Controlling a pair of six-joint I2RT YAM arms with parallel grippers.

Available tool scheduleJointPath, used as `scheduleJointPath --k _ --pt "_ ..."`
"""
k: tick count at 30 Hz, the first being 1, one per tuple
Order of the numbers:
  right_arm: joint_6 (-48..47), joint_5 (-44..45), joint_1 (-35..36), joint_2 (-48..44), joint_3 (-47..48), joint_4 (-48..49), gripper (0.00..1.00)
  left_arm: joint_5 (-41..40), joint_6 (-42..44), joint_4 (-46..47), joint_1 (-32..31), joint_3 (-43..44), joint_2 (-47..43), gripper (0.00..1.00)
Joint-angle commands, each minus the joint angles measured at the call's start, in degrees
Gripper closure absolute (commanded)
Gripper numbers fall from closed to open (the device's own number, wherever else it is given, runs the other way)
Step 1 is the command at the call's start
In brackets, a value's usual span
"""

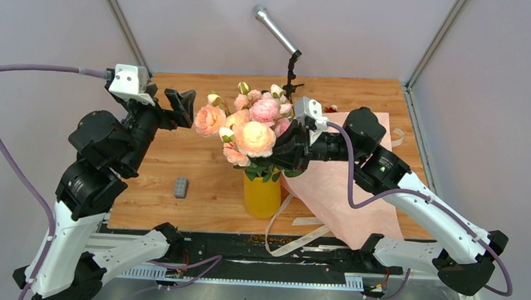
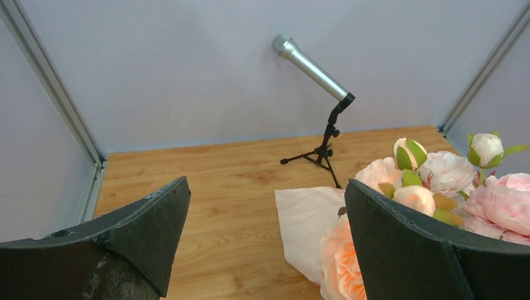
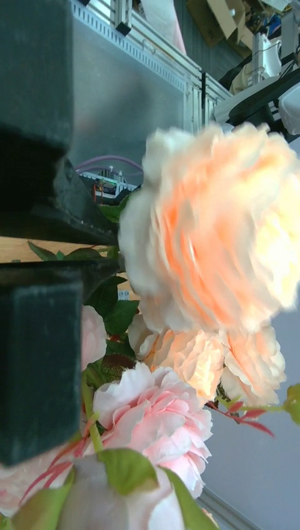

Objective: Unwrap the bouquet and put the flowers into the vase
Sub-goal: Place the fake flower in the vase, then reset both arms

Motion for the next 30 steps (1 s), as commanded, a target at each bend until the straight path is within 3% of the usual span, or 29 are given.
scheduleJointPath --k 1,7,14,18,23,28,30 --pt "-0.20 -0.70 0.41 -2.21 -0.08 0.54 0.80 1.01 -2.29 2.23 -0.11 1.07 -1.86 0.00" --pt "0.27 -1.09 0.42 -3.89 0.46 -1.24 0.49 4.29 -3.21 -1.79 -0.11 5.35 -1.52 0.00" --pt "-0.06 0.46 0.41 -8.32 0.96 -5.47 0.13 -0.76 -0.27 -3.49 -0.11 4.14 -0.45 0.00" --pt "-0.90 6.60 0.41 -11.41 1.67 -9.28 0.06 -6.78 1.78 0.07 -0.12 0.14 -1.11 0.00" --pt "-0.88 23.13 0.28 -13.50 4.56 -16.14 0.04 -15.99 5.14 5.08 -0.04 -5.81 -2.17 0.00" --pt "0.17 39.89 -1.52 -13.97 6.30 -19.33 0.00 -15.24 5.23 7.41 2.85 -10.24 -2.08 0.00" --pt "0.78 43.48 -3.88 -13.01 7.23 -20.55 0.00 -11.21 3.66 7.06 8.43 -11.02 -1.52 0.00"
